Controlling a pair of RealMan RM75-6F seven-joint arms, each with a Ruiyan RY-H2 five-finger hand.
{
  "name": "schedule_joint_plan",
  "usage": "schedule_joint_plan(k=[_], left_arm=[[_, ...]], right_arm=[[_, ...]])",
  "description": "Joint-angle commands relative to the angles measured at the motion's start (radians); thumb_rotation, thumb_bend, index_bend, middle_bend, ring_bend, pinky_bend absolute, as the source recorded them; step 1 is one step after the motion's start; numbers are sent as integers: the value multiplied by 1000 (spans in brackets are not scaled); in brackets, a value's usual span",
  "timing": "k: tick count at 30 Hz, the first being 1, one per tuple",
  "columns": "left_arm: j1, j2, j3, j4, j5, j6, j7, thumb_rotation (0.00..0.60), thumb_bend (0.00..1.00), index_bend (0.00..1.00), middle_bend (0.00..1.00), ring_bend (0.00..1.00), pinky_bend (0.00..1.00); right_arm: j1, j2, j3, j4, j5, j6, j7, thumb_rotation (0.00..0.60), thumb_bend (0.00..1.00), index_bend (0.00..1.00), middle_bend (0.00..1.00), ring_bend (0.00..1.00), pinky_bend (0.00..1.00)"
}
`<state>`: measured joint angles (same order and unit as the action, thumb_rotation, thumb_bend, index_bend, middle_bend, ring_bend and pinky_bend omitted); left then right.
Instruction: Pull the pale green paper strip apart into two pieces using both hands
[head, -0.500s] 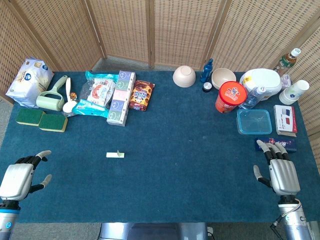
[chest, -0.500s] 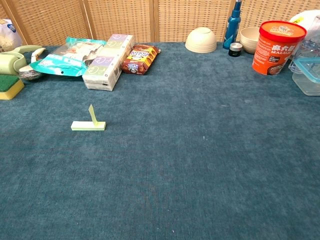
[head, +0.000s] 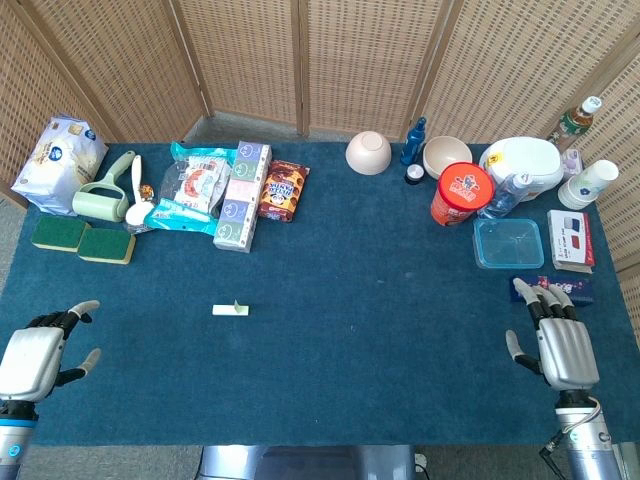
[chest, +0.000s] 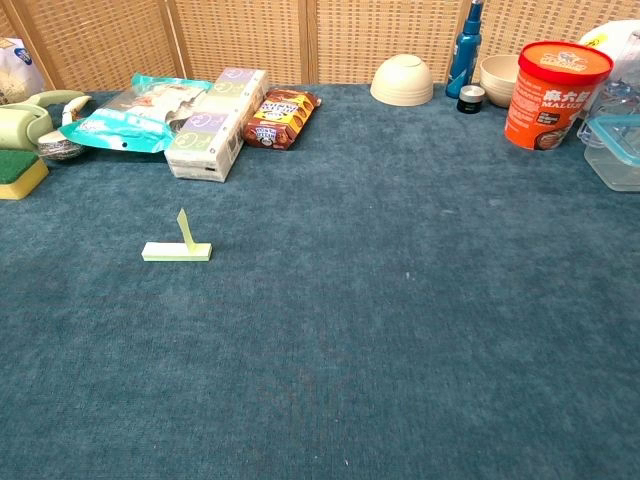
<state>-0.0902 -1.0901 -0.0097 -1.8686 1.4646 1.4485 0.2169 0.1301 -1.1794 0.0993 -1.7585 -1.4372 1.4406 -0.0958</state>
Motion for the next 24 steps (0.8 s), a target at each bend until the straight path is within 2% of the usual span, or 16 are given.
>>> schedule_joint_plan(k=[1,6,12,14,16,19,24], left_arm=[[-3,4,-4,0,-1,-1,-1,600,260,224,380,352,324],[-19,16,-17,4,-3,-13,7,600,260,224,380,353,334],[-61,38,-44,12,-15,-57,27,600,261,224,424,429,565],[-85,44,-55,17,-26,-89,22,600,262,225,488,492,620],[-110,52,-64,23,-38,-129,9,600,260,229,637,637,705],[-153,57,-78,41,-53,-192,-3,600,235,248,795,778,812],[-214,36,-93,84,-60,-267,-18,600,216,270,925,884,954]], right_arm=[[0,-1,0,-1,0,0,0,600,452,87,248,167,110],[4,-3,1,-1,4,-8,-5,600,452,87,248,167,110],[15,-4,-2,-1,7,-31,-16,600,452,86,248,168,110],[17,-6,-1,-1,10,-34,-18,600,451,86,248,168,110],[19,-8,-1,-3,13,-37,-23,600,451,85,248,168,110],[21,-9,0,-5,17,-39,-28,600,452,85,248,168,110],[21,-7,2,-9,25,-40,-34,600,452,84,248,168,110]])
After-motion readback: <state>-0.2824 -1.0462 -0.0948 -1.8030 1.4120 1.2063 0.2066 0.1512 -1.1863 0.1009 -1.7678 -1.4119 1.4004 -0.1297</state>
